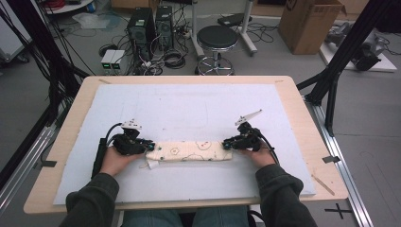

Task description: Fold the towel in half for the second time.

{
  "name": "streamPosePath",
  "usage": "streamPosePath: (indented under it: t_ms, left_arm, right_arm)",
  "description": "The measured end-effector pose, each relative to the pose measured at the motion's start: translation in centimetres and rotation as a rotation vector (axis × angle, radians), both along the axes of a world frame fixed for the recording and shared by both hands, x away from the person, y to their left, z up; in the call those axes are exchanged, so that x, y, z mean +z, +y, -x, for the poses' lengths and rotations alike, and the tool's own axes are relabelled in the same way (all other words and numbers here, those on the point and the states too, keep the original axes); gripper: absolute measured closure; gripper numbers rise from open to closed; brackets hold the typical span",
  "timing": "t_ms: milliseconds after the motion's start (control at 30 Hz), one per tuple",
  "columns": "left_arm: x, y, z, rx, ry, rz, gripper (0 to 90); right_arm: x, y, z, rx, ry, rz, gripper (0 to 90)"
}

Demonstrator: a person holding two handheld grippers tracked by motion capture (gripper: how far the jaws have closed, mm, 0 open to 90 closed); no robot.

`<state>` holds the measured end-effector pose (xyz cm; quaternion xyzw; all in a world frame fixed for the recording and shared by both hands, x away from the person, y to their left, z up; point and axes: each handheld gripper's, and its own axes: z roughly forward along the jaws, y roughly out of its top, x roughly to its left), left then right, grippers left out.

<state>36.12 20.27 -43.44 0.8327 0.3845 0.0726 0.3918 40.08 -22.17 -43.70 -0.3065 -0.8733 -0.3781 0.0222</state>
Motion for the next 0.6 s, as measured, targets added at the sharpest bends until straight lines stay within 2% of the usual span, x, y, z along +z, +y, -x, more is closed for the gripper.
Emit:
streamPosePath:
  t_ms: [200,400,600]
  left_arm:
    - [0.4,0.0,0.2,-0.001,-0.040,-0.012,81.9]
    - [0.9,0.4,0.2,0.035,-0.067,0.022,82.1]
    - [1.0,0.7,-0.2,0.073,-0.081,0.043,82.1]
  right_arm:
    - [0.4,0.1,0.3,0.009,-0.019,0.005,80.6]
    - [0.9,0.1,0.3,-0.001,-0.039,0.000,81.1]
    - [1.5,0.5,-0.5,-0.007,-0.061,0.006,81.3]
